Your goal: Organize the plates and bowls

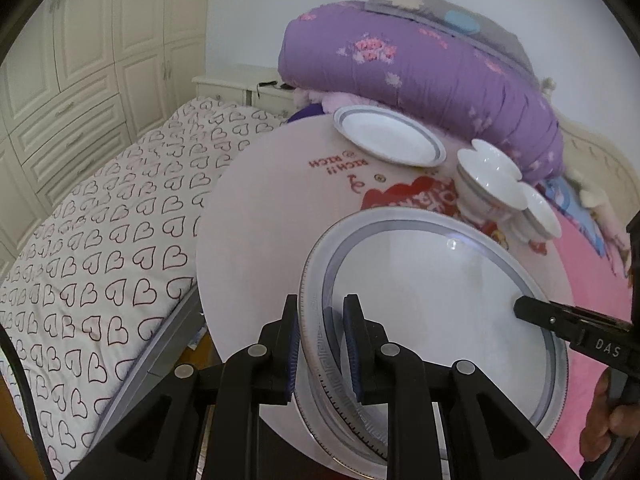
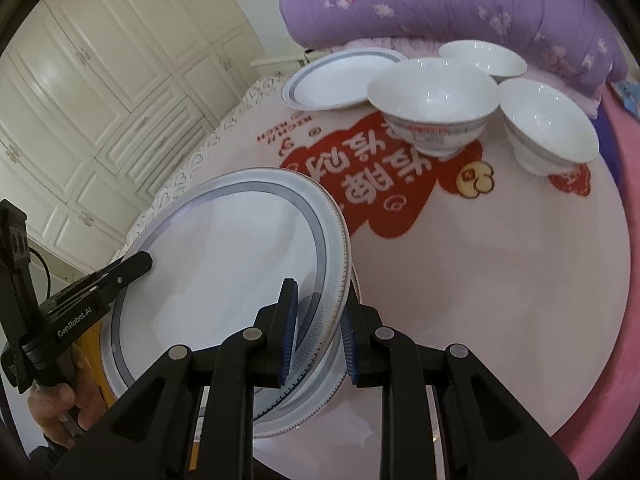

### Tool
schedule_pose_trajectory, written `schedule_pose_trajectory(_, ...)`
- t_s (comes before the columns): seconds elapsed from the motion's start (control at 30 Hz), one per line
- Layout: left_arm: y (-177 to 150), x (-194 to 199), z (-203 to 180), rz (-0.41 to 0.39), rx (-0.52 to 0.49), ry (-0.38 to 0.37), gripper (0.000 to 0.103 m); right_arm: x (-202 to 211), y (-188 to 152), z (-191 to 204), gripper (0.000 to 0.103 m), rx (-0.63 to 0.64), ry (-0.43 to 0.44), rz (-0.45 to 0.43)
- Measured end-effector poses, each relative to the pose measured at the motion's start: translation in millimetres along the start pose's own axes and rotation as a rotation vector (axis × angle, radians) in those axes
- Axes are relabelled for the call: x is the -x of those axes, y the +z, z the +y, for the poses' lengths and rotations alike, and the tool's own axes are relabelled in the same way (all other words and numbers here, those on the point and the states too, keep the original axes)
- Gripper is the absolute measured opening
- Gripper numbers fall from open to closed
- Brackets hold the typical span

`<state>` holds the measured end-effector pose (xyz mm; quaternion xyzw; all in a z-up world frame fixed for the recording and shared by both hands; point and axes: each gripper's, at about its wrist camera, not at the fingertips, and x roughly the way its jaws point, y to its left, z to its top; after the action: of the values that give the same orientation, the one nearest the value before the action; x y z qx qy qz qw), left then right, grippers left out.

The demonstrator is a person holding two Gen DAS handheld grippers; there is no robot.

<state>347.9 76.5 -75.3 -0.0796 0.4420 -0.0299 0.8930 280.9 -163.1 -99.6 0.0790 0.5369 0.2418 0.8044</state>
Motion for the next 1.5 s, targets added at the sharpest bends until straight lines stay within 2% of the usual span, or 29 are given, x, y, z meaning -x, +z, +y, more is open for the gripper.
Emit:
schedule_pose_trajectory(0.43, -7, -25, 3, 0.033, -0.014, 0.018, 0.019, -16, -11, -2, 0.021, 0.009, -0.008, 0.036)
schedule_pose_trajectory(0.83, -20, -38, -6, 0.012, -0.086, 0.076, 0.018, -20, -8, 4, 0.021, 0.042, -0.044, 0.050)
schedule_pose_trajectory(1.5, -21, -48, 3, 0.034, -0.073, 0.053, 0.018, -22, -8, 11, 0.023, 0.076, -0.090, 0.085)
